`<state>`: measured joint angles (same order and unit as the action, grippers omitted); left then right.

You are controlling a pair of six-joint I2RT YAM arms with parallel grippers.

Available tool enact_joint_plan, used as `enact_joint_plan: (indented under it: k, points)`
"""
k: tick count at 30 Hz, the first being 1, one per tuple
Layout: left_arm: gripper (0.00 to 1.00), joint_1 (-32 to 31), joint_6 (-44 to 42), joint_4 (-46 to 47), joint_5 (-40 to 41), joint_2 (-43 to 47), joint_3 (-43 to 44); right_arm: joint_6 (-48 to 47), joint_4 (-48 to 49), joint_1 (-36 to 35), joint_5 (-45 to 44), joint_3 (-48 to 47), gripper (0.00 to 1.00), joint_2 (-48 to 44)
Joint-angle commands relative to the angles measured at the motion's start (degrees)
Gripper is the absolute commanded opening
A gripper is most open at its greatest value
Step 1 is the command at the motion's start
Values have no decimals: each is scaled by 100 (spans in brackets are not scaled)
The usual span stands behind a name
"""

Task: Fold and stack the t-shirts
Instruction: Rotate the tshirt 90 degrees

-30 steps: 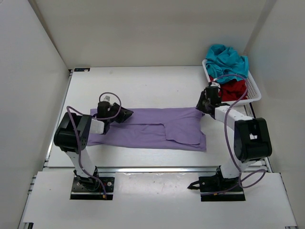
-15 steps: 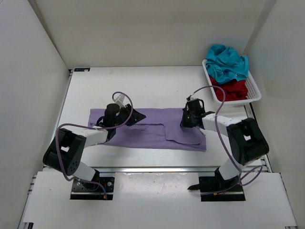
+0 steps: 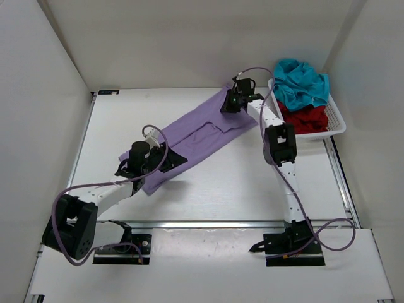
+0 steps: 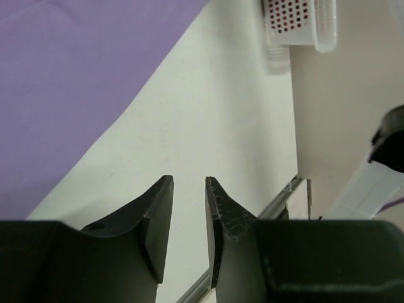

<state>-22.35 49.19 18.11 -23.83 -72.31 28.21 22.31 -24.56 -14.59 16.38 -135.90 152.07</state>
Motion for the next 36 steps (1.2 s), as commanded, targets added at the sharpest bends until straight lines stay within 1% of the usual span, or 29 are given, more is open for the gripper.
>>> enact_joint_plan:
  k: [1,2,3,5,6,7,8,9,10,11,12,13,14,15,16,17,19,20,21,23,25,30,33,35,36]
  points:
    - [38,187,-348,-728,1,358,-166,266,424,-70,613,377,9,-1230]
    - [38,231,-392,-843,28,498,-210,48,443,-140,403,510,14,-1693]
    - [39,248,-462,-888,28,603,-271,-102,156,-158,349,311,19,-1959]
    - [40,336,-576,-1019,142,805,-386,-418,-469,-342,68,-23,26,-2251]
    - [40,397,-655,-1176,203,928,-421,-585,-810,-386,-72,-42,28,-2487]
    - [40,424,-708,-1335,230,999,-421,-630,-953,-500,-187,45,28,-2594]
    - [40,546,-770,-1362,204,1139,-526,-709,-1111,-623,-266,402,27,-2899]
    - [41,695,-779,-1380,126,1262,-561,-762,-1078,-668,-302,1137,27,-3294]
    - [41,836,-866,-1519,90,1403,-536,-745,-703,-825,-389,1614,26,-3811]
    - [41,942,-972,-1643,55,1430,-535,-623,-30,-1000,-373,2854,23,-4451]
    - [41,978,-1077,-1740,46,1544,-448,-431,316,-1106,-468,4172,22,-4780]
    - [41,1022,-1156,-1810,63,1623,-421,-307,1016,-1273,-452,4794,22,-5357]
    - [42,1092,-1201,-2063,72,1694,-447,25,1336,-1405,-408,5845,23,-5572]
    - [42,1040,-1245,-2048,63,1738,-413,324,1818,-1589,-329,6690,23,-5931]
    - [42,1031,-1262,-2092,81,1764,-386,510,2301,-1704,-346,7317,22,-6143]
    - [41,1022,-1306,-2109,81,1756,-395,764,2419,-1949,-277,7549,22,-6172]
    - [42,1118,-1307,-2083,-93,1668,-351,1143,3261,-2319,-319,8156,25,-6120]
    - [43,1188,-1315,-2057,-173,1677,-360,1397,3508,-2573,-250,8227,28,-5910]
    - [42,1198,-1289,-2031,-174,1668,-377,1434,3589,-2767,-319,8228,29,-5839]
    - [43,1215,-1333,-2048,-131,1712,-351,1566,3694,-2978,-443,8080,33,-5339]
    - [43,1241,-1315,-2074,-148,1755,-368,1759,3730,-3067,-495,7869,38,-5013]
    - [43,1207,-1289,-1987,-139,1861,-483,2137,3844,-3085,-715,7736,42,-4379]
    - [43,1198,-1219,-1890,-166,1879,-527,2365,3880,-3006,-593,7561,34,-4002]
    - [43,1189,-1236,-1847,-174,1835,-518,2410,3844,-2954,-531,7385,25,-3765]
    - [42,1198,-1228,-1881,-174,1809,-509,2462,3836,-2918,-513,7358,25,-3694]
